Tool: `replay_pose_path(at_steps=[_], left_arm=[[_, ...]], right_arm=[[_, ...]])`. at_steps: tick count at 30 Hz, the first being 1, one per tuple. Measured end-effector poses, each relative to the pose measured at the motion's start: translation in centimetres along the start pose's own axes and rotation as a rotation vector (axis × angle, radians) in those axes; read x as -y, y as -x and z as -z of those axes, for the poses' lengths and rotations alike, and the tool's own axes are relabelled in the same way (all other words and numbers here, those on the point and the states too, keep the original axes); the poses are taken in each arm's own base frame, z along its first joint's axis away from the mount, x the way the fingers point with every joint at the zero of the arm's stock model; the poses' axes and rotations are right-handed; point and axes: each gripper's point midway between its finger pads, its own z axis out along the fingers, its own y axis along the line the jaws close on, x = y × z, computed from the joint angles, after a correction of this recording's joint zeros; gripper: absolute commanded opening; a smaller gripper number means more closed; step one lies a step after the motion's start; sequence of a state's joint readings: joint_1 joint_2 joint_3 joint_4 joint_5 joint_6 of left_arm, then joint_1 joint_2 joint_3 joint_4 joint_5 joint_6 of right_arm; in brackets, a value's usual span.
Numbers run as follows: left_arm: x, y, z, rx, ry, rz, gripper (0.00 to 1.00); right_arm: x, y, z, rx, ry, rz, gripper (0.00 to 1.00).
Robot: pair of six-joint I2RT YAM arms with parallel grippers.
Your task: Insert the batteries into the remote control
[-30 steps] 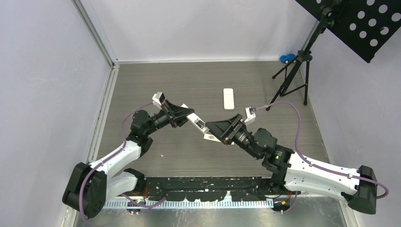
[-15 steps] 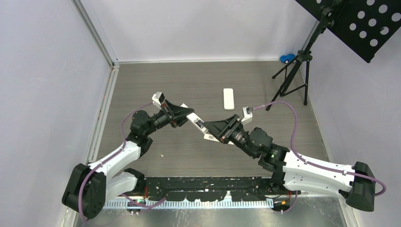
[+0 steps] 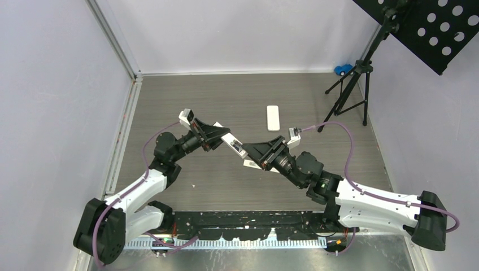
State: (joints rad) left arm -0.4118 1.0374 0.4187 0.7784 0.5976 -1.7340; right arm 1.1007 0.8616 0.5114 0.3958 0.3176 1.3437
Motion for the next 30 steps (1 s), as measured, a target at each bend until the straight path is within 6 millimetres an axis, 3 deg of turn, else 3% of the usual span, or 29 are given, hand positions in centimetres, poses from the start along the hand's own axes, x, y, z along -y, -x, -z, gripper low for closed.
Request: replay_pose_path(at_steps=[16,23,30], left_arm=[[0.5,-0.2,0.3,-0.001,-0.013,-0.032,0.00],[0.5,-0.8,0.3,-0.039,-0.014,-0.124,0.00],[1.2,-2.2,0.6,-0.121,-0.008,-0.360,0.00]], right_arm=[[0.2,0.0,-0.5,0.001,-0.061,0.013,0.33],[1.4,0.1,-0.1,-0.024,-0.190,0.145,0.61],[1.7,0.4,2.2,-0.083,-0.198,0.320,0.69]])
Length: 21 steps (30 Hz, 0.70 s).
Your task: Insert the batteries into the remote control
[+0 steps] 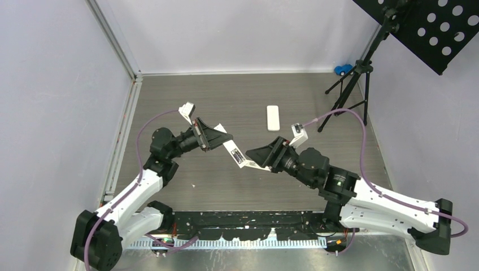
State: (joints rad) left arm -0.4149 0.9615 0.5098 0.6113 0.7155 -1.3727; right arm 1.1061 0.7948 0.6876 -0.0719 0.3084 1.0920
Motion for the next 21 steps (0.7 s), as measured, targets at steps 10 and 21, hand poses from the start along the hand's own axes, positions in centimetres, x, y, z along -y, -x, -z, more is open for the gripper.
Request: replay_pose_path(at_steps=[10,21], left_arm=[[-2.0,-0.9,0.6,-0.061,0.103,-0.191,0.00],[-4.8,-0.4,0.8,-0.028,0.220,-0.159,0.00]], right_arm=[[-0.8,0.9,2.6,-0.032,0.044,0.250,0.71],[0.7,-2.5,-4.0,-0.312,-0.112,0.719,0.71]])
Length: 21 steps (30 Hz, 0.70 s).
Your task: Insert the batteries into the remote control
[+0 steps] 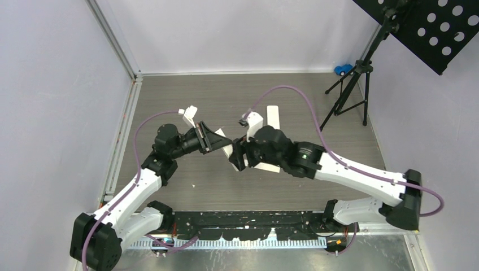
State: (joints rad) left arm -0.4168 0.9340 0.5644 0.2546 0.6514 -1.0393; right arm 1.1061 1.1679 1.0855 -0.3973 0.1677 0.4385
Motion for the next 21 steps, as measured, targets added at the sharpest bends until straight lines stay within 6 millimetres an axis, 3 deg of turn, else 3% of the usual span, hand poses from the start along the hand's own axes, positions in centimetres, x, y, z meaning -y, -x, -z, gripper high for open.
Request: replay_pose_path(at_steps=[5,13,17,21], left_arm=[[-0.7,0.0,-0.1,0.008,0.030,0.020,0.00],[-1.1,-0.1,-0.2,0.007,0.046,0.050,0.00],[-1.1,-0.1,-0.2,0.008,0.047,0.057,0.02],[-1.5,0.1,-0.2,0.022,0.061,0.058,0.13]], right_arm=[[0.2,-0.9,-2.5,-0.105,-0.018,0.154,0.70],[-0.1,-1.6,-3.0,-0.149,0.028,0.265,0.57],[-0.2,-2.1,-3.4,-0.169,0.041,0.297,0.37],[0.1,-2.1,-4.0,-0.180,0.027,0.294,0.18]])
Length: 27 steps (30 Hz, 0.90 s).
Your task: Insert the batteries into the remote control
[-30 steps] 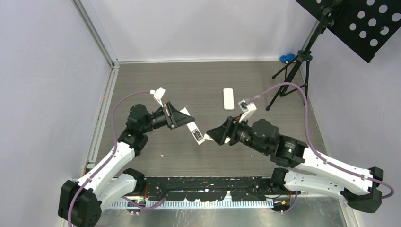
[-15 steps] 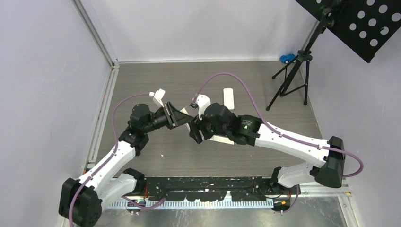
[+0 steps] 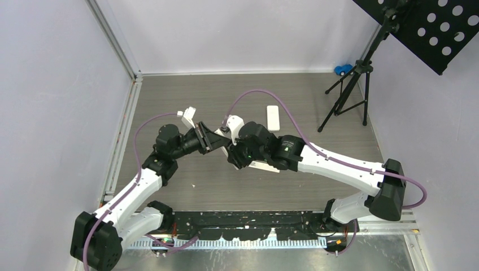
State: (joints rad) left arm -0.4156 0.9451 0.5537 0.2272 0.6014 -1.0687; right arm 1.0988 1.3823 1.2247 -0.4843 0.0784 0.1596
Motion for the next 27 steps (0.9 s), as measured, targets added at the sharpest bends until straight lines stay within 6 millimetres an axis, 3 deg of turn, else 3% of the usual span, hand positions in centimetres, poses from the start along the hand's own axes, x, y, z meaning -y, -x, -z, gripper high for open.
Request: replay_pose_path(at_steps=[4,10,14,19,27], left_arm=[[-0.3,0.0,0.0,0.004,0.008,0.005,0.42],[-0.7,-0.4,0.5,0.001,0.032,0.031,0.81],[-1.9,0.1,1.3,0.039,0.101,0.056,0.89],[-4.7,0.3,2.1,0.067,0.226,0.112,0.94],[-7.5,-0.1,3.0,0.107,0.324,0.136,0.94]], right_arm=[[0.1,-0.2,-0.2,-0.017,-0.002,0.011,0.11],[0.3,-1.0,-0.1,-0.054,0.003,0.077,0.09],[0.8,-2.0,0.1,-0.096,0.002,0.121,0.09],[2.8,-4.2,0.3,-0.161,-0.013,0.163,0.08],[11.0,-8.6,-0.4,-0.324,-0.135,0.102,0.08]])
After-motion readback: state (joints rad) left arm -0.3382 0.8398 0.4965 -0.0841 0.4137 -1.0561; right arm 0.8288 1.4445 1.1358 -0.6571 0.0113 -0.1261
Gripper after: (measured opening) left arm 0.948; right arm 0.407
